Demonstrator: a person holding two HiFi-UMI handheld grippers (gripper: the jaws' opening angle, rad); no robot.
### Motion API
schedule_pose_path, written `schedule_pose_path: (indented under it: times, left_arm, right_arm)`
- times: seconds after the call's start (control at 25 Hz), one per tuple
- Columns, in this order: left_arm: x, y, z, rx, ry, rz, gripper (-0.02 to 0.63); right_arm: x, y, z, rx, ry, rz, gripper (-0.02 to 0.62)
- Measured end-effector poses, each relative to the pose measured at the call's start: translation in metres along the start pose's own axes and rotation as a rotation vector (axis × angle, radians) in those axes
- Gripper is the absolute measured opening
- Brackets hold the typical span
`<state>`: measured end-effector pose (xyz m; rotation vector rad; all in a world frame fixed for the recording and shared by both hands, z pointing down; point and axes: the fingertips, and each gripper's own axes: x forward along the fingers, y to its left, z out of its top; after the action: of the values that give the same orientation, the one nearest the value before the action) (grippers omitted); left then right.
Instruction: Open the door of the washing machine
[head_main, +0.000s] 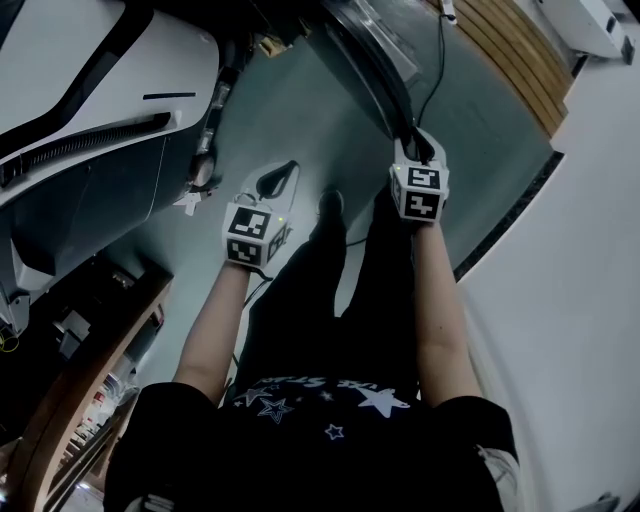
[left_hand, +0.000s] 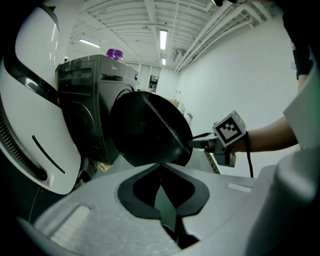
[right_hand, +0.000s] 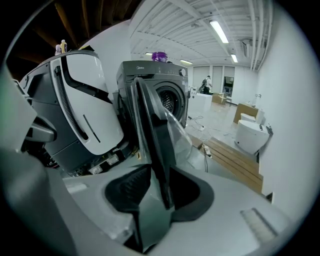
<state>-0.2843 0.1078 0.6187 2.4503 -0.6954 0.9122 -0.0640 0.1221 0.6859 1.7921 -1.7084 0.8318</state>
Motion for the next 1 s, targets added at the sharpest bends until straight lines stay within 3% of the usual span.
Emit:
schedule_pose_path:
  times: [0.2, 0.52, 0.8, 1.0]
  left_arm:
    - [-0.010, 0.001, -0.003, -0.006, -0.010, 0.014, 0.011]
    - [-0.022, 0.000, 0.003, -0.016, -0.029, 0.036, 0.011]
    - [-0.024, -0.004, 0.011, 0.017, -0.020, 0.020, 0.011]
    - [-0.035, -0.011, 0.037, 0.036, -0.065, 0.015, 0.011]
  right_arm:
    - [0.003, 0.040, -0.004, -0.064, 0.023, 0.068, 0.115]
    - [-0.005, 0.078, -0.008, -0.071, 0.026, 0.165, 0.117]
    - [-0.015, 0.086, 0.002, -0.166, 0.021, 0.217, 0.156]
    - [-0.047, 0.078, 0.019, -0.177, -0.021, 0.214, 0.164]
